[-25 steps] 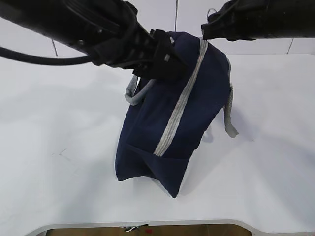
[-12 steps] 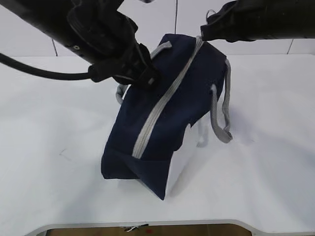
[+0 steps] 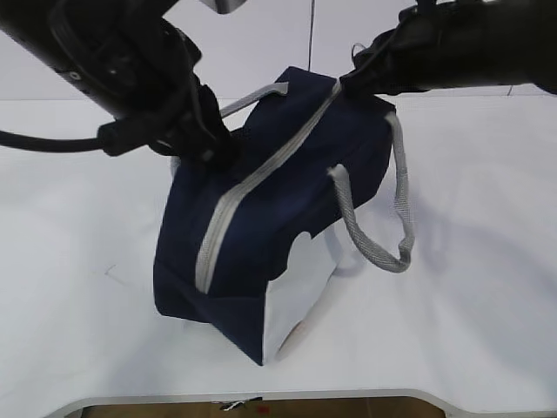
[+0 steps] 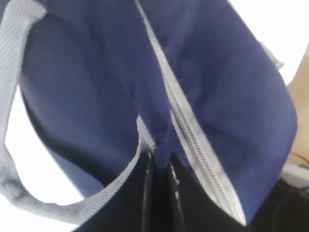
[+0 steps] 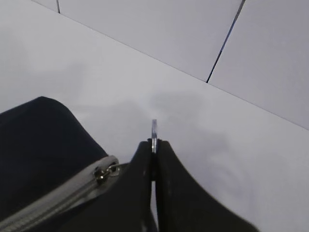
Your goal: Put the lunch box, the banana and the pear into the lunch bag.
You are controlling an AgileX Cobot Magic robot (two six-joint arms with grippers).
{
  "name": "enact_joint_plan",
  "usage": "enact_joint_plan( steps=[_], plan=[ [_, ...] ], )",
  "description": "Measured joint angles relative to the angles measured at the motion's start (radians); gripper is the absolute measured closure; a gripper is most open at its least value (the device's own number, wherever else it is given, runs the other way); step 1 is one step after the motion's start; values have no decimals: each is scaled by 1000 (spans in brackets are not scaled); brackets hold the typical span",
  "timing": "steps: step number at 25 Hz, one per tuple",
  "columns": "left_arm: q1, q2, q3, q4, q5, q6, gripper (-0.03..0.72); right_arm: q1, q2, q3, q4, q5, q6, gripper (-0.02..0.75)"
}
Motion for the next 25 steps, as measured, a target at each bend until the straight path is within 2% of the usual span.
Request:
enact_joint_plan(
  steps=[8, 17, 25],
  plan=[
    [144, -41, 0, 10, 60, 0, 676, 0, 120, -96, -2, 18, 0, 721],
    [154, -41, 0, 12, 60, 1, 676, 0, 201, -112, 10, 64, 0, 721],
    [154, -41, 0, 12, 53, 1, 677, 0, 245, -117, 84, 116, 4, 721]
  ],
)
